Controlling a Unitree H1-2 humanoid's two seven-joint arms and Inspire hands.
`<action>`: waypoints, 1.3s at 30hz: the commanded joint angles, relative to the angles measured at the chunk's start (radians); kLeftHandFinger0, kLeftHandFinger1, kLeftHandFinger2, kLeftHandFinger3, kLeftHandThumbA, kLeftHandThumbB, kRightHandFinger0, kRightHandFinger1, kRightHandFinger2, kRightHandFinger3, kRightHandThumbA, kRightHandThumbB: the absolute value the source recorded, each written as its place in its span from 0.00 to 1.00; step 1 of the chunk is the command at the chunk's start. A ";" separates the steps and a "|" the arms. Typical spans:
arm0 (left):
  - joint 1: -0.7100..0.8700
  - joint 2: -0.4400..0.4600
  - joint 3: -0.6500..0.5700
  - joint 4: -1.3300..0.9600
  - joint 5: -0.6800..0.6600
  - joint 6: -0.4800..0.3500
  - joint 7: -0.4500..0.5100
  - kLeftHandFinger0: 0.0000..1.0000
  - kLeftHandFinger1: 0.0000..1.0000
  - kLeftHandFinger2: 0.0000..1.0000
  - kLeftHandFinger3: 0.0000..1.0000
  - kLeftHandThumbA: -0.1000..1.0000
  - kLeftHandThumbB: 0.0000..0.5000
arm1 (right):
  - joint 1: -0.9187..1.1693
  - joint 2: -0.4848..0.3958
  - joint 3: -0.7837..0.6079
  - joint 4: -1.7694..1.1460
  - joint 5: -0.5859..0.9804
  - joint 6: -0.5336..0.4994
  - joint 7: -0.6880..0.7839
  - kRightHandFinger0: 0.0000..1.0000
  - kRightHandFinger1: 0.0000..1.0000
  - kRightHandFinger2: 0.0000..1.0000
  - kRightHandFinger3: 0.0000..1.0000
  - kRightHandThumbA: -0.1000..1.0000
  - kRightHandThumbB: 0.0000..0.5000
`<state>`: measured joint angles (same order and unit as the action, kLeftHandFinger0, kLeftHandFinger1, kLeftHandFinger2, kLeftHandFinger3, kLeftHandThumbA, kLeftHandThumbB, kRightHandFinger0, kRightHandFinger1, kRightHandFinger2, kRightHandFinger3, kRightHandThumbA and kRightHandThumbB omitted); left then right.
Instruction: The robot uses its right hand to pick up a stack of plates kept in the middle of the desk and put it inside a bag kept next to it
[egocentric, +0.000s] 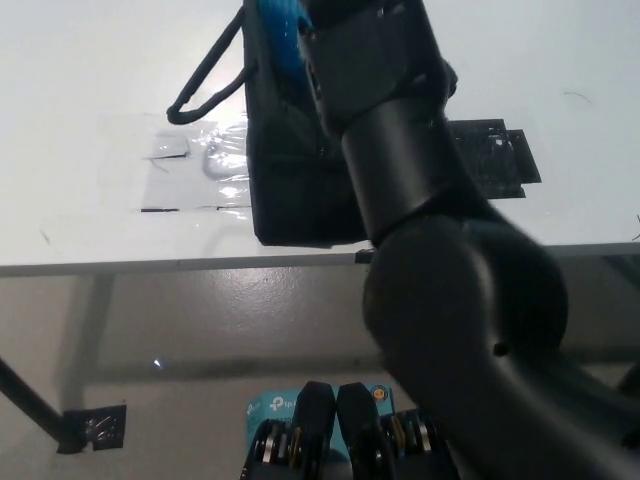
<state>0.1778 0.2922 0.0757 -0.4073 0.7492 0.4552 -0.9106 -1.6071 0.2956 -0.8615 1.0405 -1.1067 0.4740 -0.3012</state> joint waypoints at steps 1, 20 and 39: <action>-0.001 0.010 -0.015 -0.003 -0.002 0.015 0.031 0.82 0.81 0.83 0.86 0.00 0.00 | -0.038 0.062 -0.139 -0.098 0.210 -0.004 -0.254 0.10 0.24 0.60 0.36 0.00 0.25; 0.010 -0.012 -0.017 -0.038 0.026 0.015 0.000 0.85 0.85 0.87 0.93 0.00 0.00 | 0.361 0.029 0.569 -0.179 0.025 -0.004 -0.137 0.00 0.03 0.27 0.25 0.00 0.00; 0.015 -0.007 -0.010 -0.025 0.028 0.015 0.011 0.83 0.84 0.86 0.91 0.00 0.00 | 0.113 -0.163 1.235 -0.172 0.001 -0.231 -0.057 0.00 0.00 0.03 0.05 0.00 0.04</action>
<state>0.1802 0.2755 0.0589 -0.4071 0.7599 0.4546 -0.9123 -1.2422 0.1445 0.1360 0.9169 -1.0005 0.4310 -0.4359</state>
